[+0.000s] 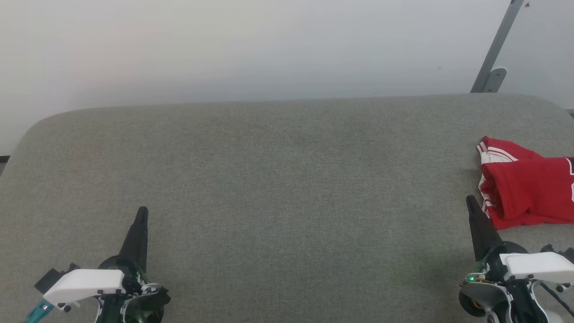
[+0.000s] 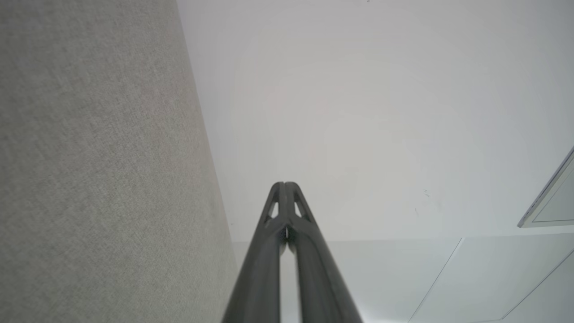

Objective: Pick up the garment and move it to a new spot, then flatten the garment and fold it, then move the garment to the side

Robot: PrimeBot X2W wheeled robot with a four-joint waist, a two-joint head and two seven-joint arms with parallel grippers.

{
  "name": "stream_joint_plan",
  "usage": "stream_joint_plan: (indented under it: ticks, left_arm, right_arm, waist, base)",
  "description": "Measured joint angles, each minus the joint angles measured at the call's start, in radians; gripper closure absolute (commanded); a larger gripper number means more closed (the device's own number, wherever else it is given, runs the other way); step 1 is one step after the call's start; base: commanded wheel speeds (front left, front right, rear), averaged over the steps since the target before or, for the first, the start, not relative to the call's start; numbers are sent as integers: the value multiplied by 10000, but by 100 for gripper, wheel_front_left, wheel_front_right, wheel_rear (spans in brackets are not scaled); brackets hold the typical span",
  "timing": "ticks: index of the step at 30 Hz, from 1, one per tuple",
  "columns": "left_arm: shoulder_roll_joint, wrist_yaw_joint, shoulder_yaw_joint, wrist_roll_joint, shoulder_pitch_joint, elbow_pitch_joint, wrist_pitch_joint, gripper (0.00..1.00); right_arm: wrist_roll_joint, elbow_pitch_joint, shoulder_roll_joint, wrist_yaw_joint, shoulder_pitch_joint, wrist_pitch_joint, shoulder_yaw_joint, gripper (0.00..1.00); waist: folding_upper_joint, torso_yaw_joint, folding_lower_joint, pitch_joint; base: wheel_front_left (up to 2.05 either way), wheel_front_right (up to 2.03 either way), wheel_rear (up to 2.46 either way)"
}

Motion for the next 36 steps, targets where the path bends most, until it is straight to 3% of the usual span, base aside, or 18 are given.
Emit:
stream_joint_plan:
  ticks: [36]
  left_arm:
    - [0,0,0,0,0,0,0,100]
  right_arm:
    - [0,-2,0,0,0,0,0,100]
  waist:
    - [0,0,0,0]
  base:
    - [0,0,0]
